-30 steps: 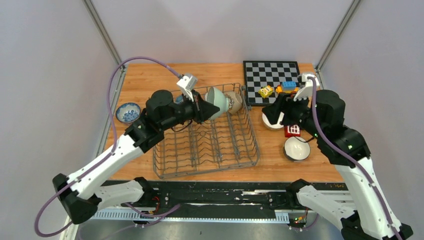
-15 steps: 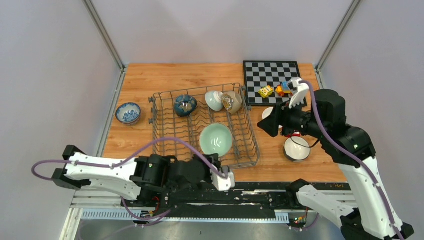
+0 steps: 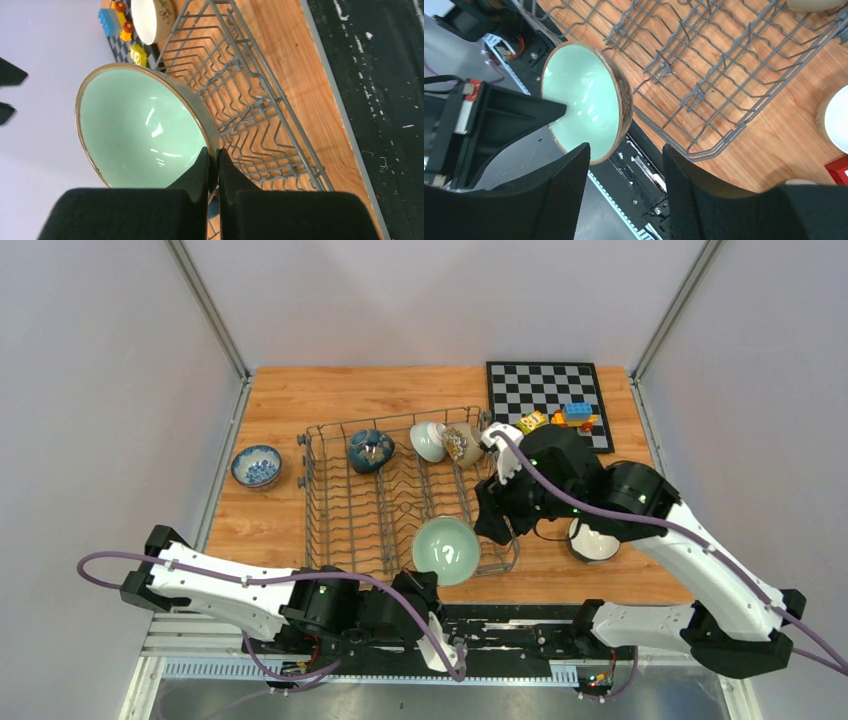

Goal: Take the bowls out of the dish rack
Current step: Pick up the bowl from the dish rack.

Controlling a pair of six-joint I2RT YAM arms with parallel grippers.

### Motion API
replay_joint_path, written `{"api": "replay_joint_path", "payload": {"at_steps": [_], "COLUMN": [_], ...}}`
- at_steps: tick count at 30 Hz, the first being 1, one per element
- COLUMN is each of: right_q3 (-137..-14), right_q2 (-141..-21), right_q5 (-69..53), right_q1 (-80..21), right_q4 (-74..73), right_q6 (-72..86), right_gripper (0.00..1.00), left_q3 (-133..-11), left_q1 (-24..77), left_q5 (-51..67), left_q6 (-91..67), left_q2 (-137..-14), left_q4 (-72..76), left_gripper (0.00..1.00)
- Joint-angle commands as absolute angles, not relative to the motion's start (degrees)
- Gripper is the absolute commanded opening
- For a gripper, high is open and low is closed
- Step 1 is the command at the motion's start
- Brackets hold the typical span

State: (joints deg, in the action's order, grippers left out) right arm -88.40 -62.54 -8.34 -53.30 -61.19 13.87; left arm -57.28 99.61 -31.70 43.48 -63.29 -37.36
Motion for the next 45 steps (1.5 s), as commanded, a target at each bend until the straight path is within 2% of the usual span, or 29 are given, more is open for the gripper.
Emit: {"api": "replay_joint_path", "payload": {"at_steps": [1,8,18,23,27,31,33,35,37,40,42,45], "right_q3": [-89.1,-87.91,-83.03,-81.22,-80.45,-79.67,-79.42,-79.53,-79.22,-76.91,-74.9,-73.47], "right_q2": [-65.9,-69.29,-70.91,-71.57,-71.8,-71.25,-70.74,-69.98,-68.72,-65.0,-62.12,-58.72], "right_q5": [-1.4,-0.63,-1.93,-3.16,-4.98,-4.64,-3.93,-1.57,2.91,9.51,11.95,15.97], "right_q1": [-56.72,-58.95,-60.36,-60.79,-61.06,-61.0,-61.09,-61.08,-61.08,-60.43,-59.11,-56.99], "right_q4": [-63.38,-61.99,-61.13,-60.51,-60.04,-59.19,-58.69,-58.35,-57.65,-55.47,-53.19,-52.2], "right_q6": [13.8,13.66,13.79,14.14,14.69,15.92,16.76,17.82,18.45,20.08,21.31,23.01], "right_gripper": [0.57,0.48,0.44,0.39,0.24,0.02,0.0,0.0,0.0,0.0,0.0,0.0], "left_q3": [-57.45,-58.0,-58.71,-58.72,-58.39,-57.46,-56.97,-56.72,-56.16,-54.83,-55.58,-59.04], "left_q1": [100.45,100.53,100.7,100.66,100.69,100.7,100.66,100.69,100.47,99.21,98.03,95.66], "left_q5": [-28.69,-27.07,-27.53,-28.1,-29.97,-32.74,-34.7,-37.56,-41.96,-48.56,-52.24,-55.09], "left_q6": [45.07,44.82,44.93,44.39,42.79,40.54,39.05,36.89,33.33,29.6,25.81,17.47], "left_q2": [-62.83,-62.44,-62.09,-62.24,-62.63,-62.83,-62.96,-62.89,-62.78,-62.28,-62.14,-62.87], "left_q4": [-36.74,-37.44,-37.22,-36.72,-35.44,-33.9,-32.79,-31.29,-28.86,-24.24,-21.76,-22.41], "left_gripper": [0.0,0.0,0.0,0.0,0.0,0.0,0.01,0.19,0.45,0.74,0.98,1.0]}}
